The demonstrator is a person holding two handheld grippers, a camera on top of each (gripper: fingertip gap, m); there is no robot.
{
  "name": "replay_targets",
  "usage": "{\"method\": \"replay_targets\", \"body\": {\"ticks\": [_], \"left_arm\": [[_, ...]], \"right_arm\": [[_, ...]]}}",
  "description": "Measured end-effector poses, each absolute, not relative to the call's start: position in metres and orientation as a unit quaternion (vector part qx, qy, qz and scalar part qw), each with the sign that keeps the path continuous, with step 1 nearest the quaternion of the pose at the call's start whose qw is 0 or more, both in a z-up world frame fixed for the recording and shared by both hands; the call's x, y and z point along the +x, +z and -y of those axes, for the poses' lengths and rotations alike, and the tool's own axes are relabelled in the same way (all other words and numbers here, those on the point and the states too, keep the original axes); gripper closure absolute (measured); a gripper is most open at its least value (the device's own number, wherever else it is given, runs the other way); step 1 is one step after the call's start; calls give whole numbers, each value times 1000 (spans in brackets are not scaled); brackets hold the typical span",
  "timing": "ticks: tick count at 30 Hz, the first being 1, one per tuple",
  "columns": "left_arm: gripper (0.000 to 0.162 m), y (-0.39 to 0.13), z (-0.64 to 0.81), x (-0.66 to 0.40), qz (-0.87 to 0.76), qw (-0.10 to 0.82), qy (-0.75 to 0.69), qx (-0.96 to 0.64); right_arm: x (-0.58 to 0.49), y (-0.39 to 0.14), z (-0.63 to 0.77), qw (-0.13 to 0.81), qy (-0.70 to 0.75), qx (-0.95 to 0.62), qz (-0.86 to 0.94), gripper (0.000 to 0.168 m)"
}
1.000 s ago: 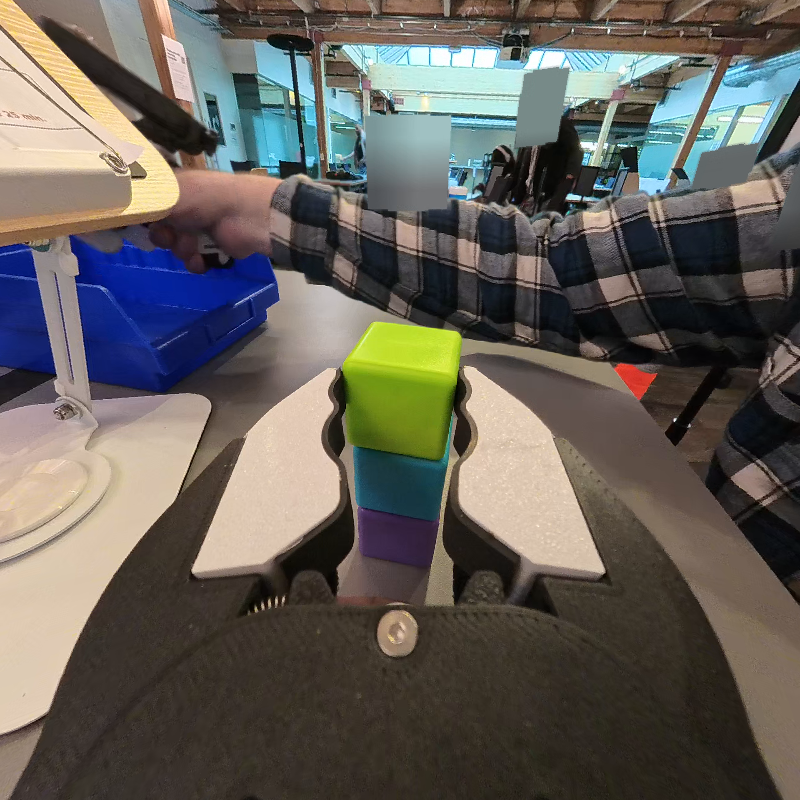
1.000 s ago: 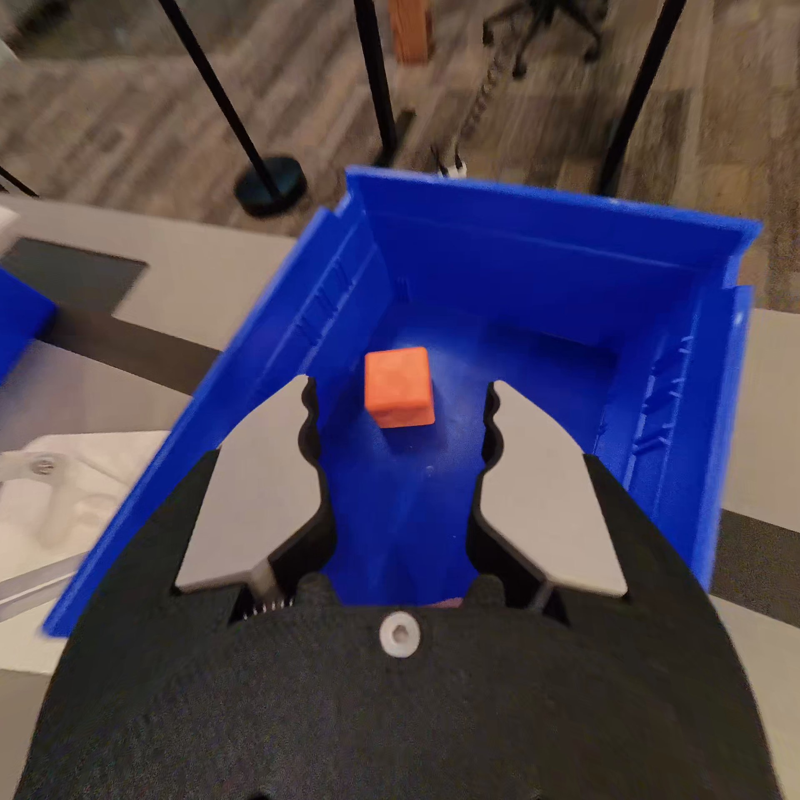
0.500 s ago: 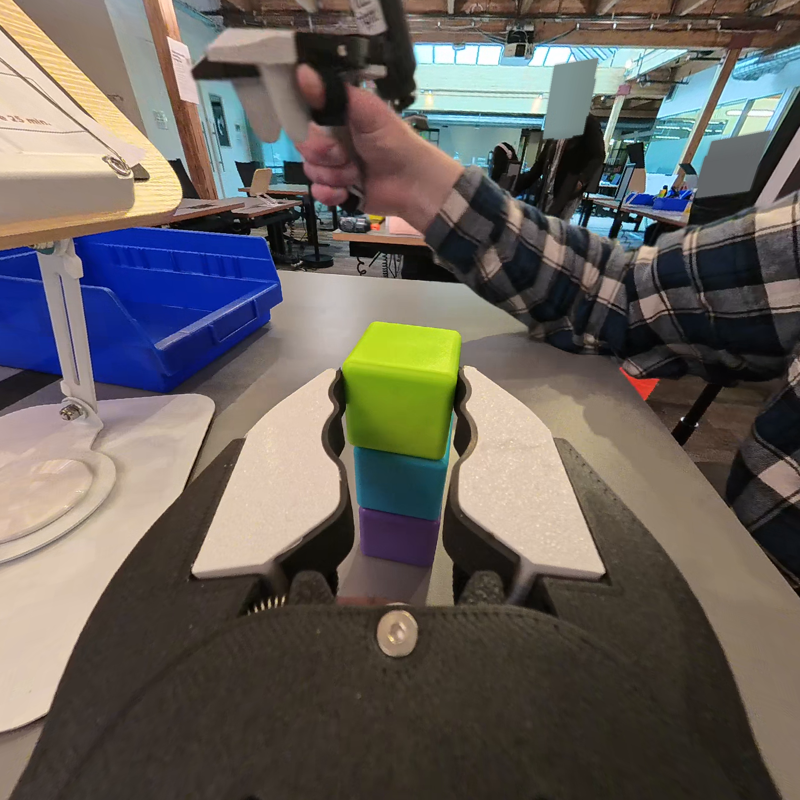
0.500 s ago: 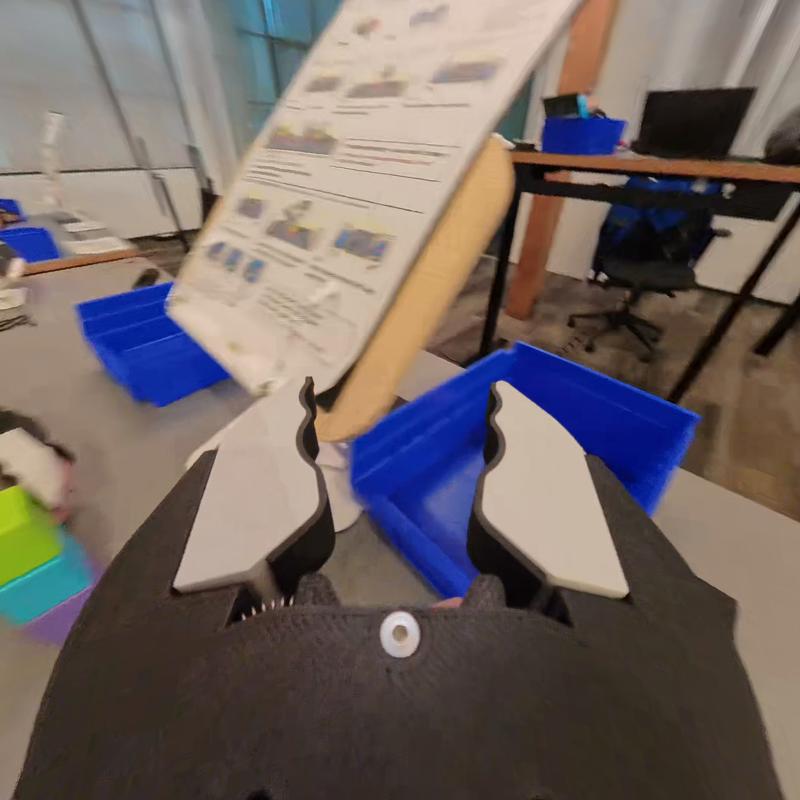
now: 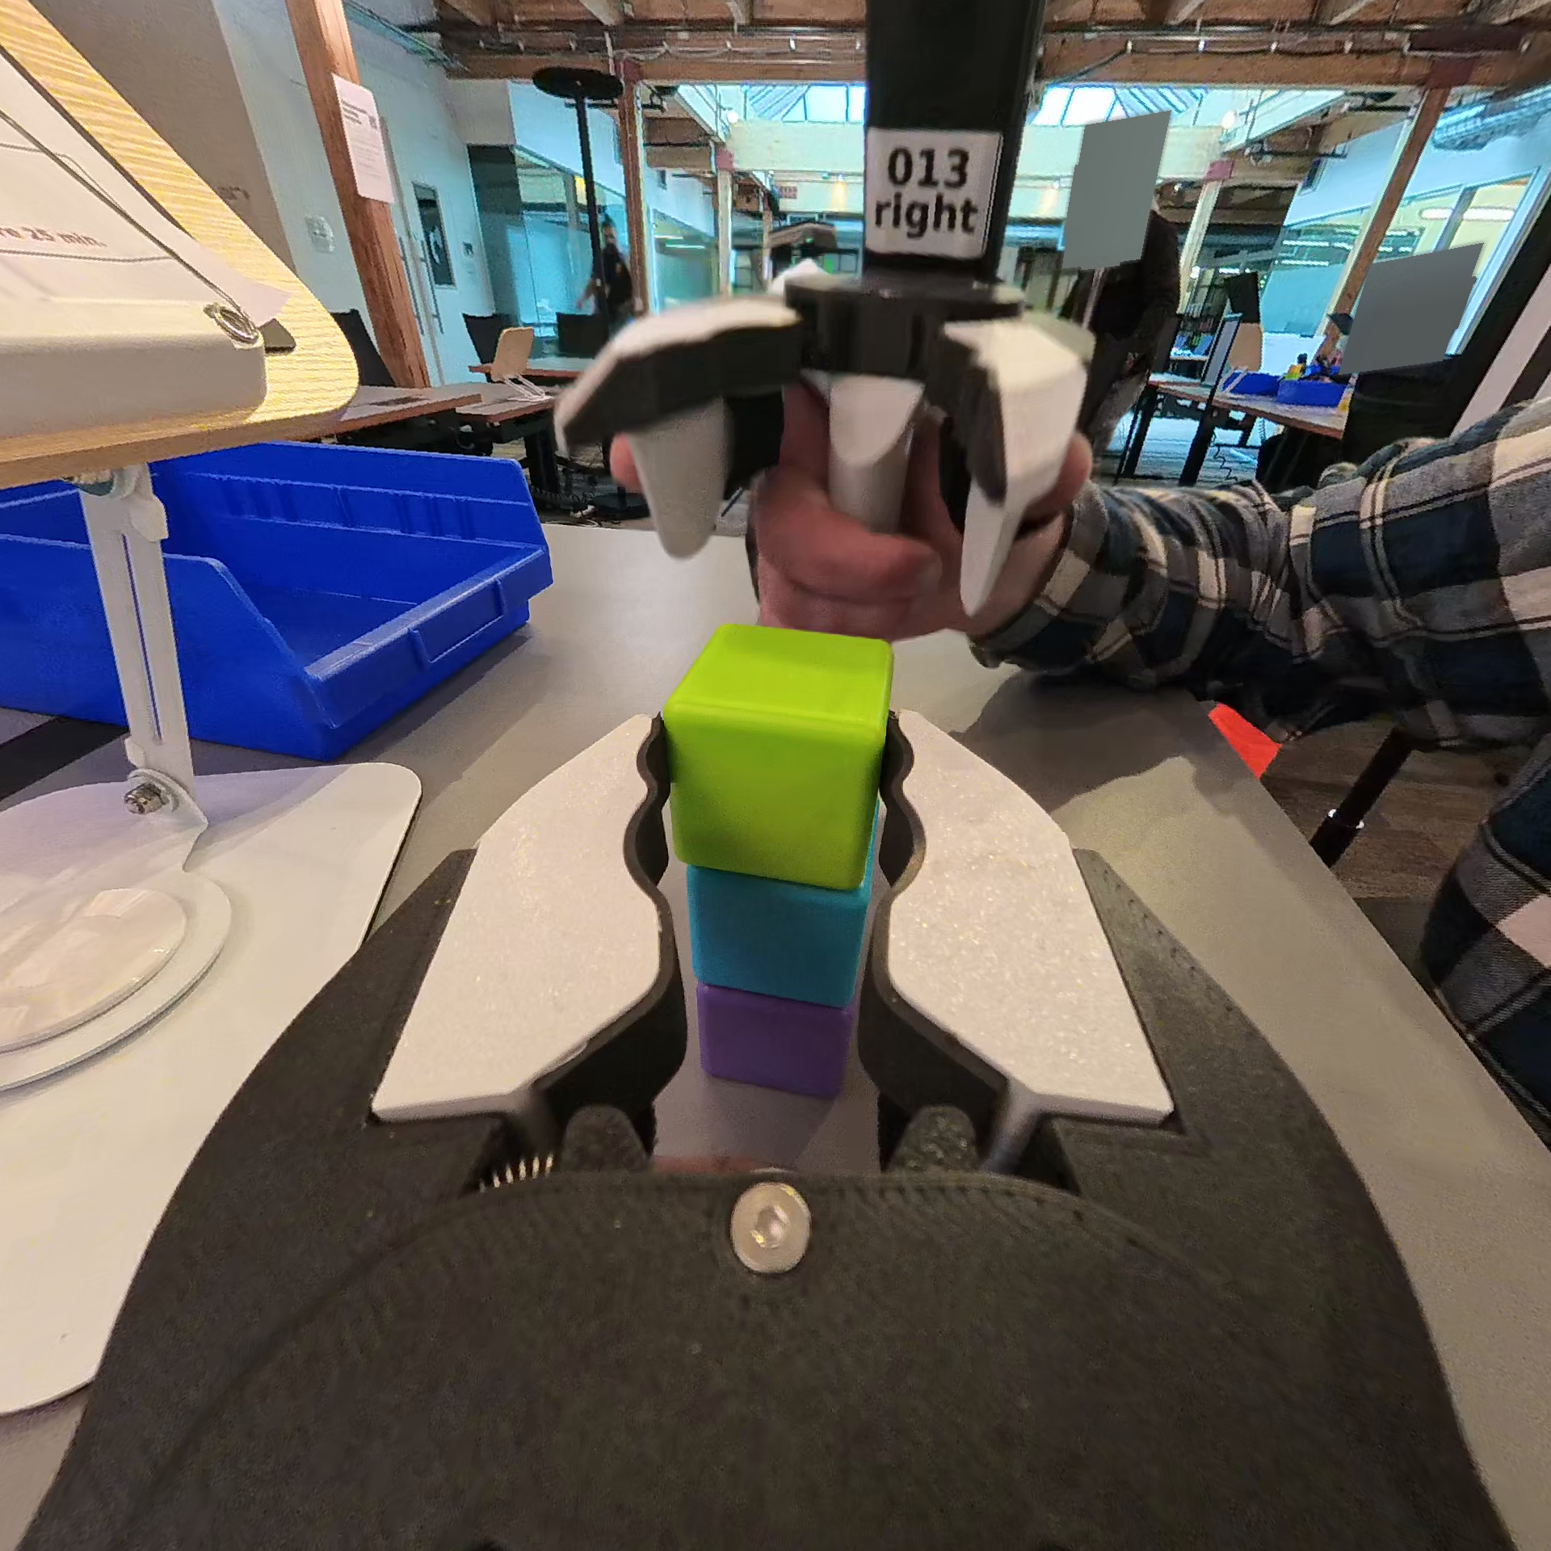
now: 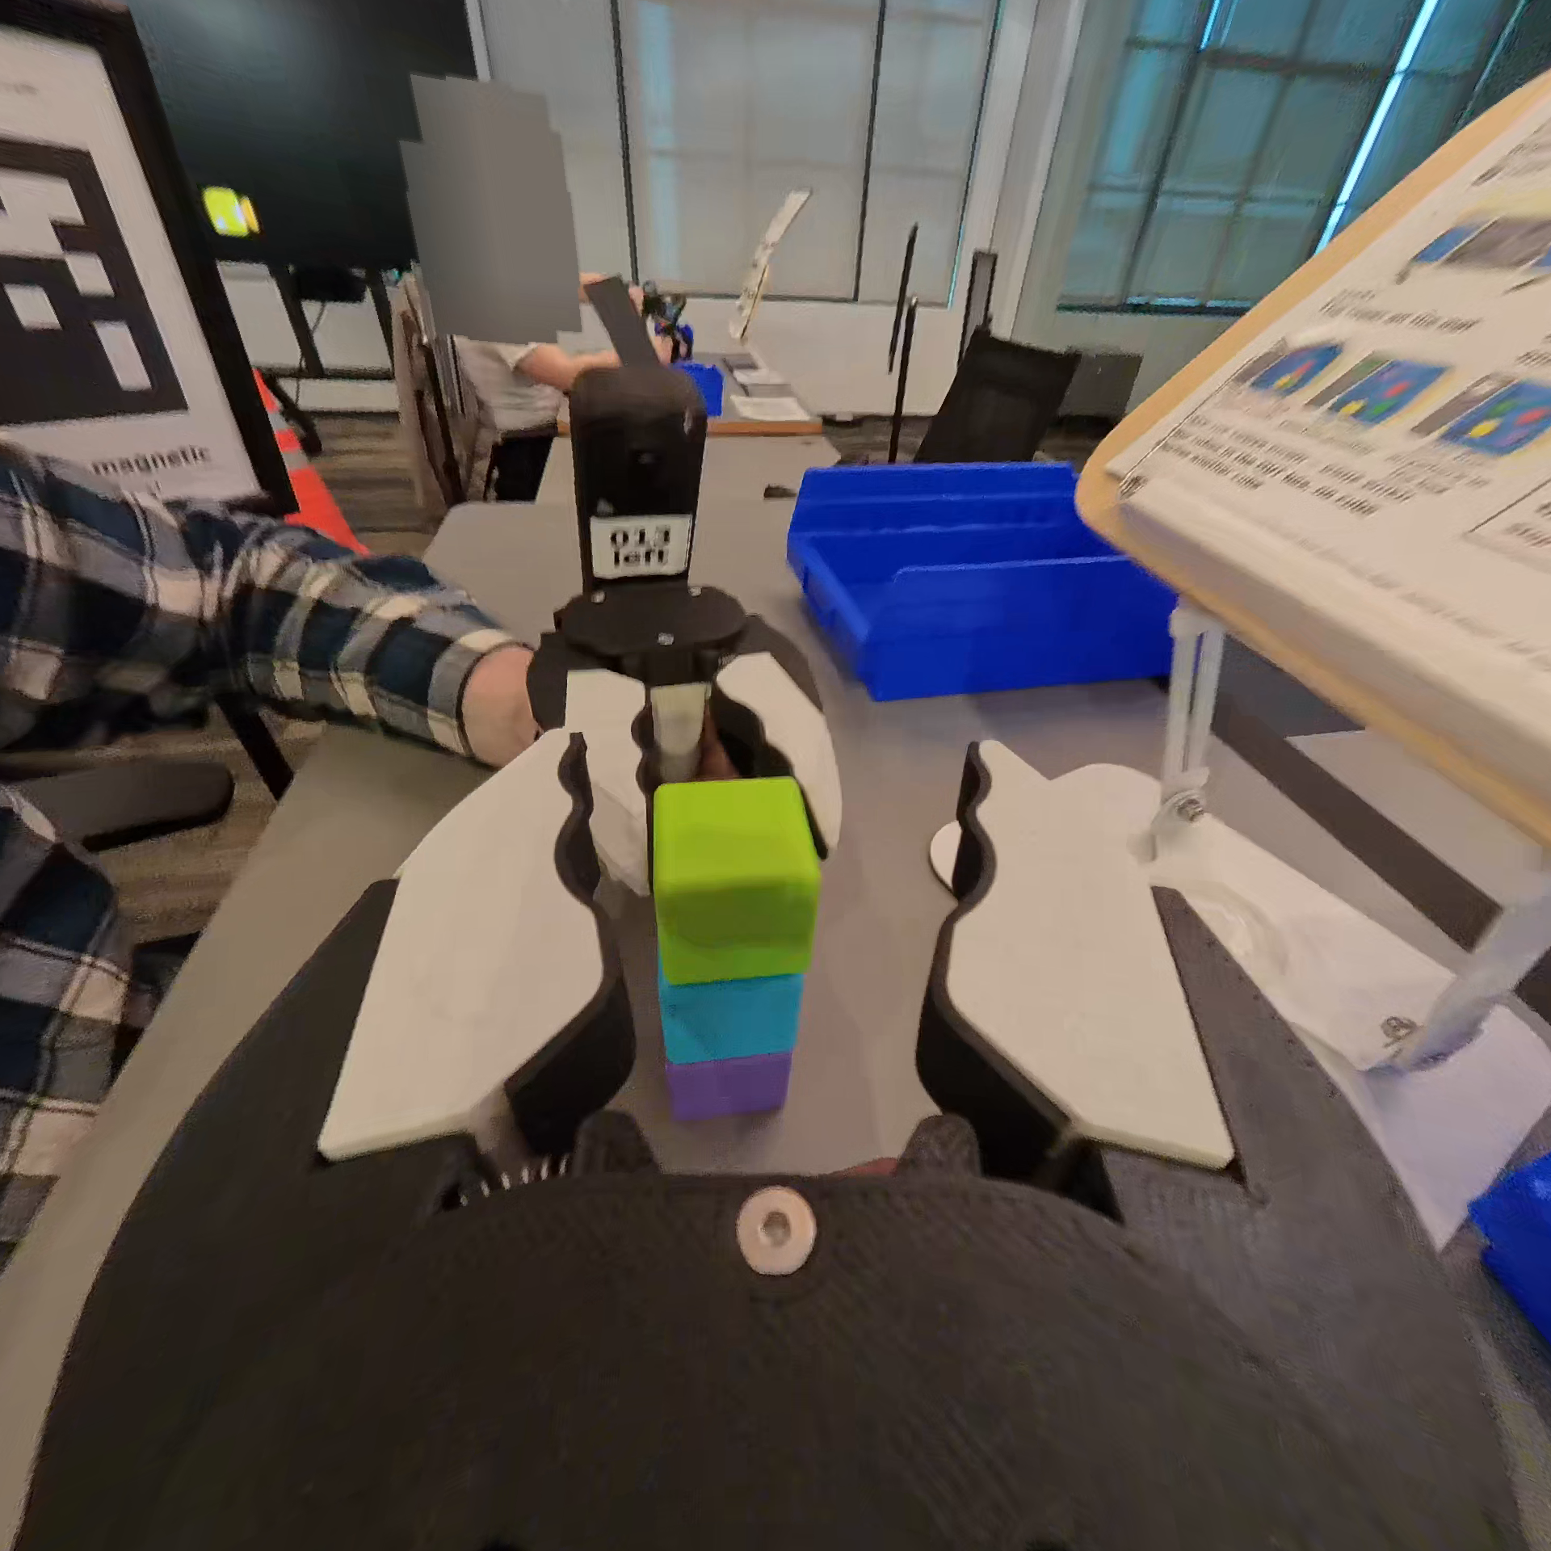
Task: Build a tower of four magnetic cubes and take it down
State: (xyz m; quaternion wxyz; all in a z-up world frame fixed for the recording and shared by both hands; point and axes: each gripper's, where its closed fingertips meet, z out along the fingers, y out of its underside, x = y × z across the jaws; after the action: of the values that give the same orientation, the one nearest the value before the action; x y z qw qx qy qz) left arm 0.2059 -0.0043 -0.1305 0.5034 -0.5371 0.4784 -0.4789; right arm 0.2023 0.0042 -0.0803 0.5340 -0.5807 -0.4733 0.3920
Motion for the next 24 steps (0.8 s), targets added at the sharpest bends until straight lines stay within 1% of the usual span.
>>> {"method": "replay_targets", "body": {"ticks": [4, 8, 12, 14, 19, 21, 22, 24], "left_arm": [[114, -130, 4, 206, -478, 504, -478, -538], [114, -130, 4, 206, -478, 504, -480, -536], [114, -129, 5, 206, -477, 506, -483, -532], [113, -125, 7, 205, -474, 509, -490, -526], [87, -119, 9, 203, -479, 510, -490, -519], [85, -120, 8, 197, -483, 508, -488, -520], [80, -125, 6, 196, -482, 499, -485, -532], [76, -138, 9, 197, -496, 483, -474, -544]], "right_arm": [[196, -100, -2, 517, 395, -586, 484, 85], [201, -98, 0, 522, 407, -578, 478, 89], [206, -104, -1, 519, 408, -583, 473, 96], [207, -103, -1, 517, 414, -583, 472, 96], [211, -96, 0, 525, 419, -572, 471, 98], [213, -95, -1, 526, 422, -571, 469, 97], [214, -95, -1, 526, 422, -570, 470, 97], [216, -97, -2, 526, 421, -571, 469, 97]]}}
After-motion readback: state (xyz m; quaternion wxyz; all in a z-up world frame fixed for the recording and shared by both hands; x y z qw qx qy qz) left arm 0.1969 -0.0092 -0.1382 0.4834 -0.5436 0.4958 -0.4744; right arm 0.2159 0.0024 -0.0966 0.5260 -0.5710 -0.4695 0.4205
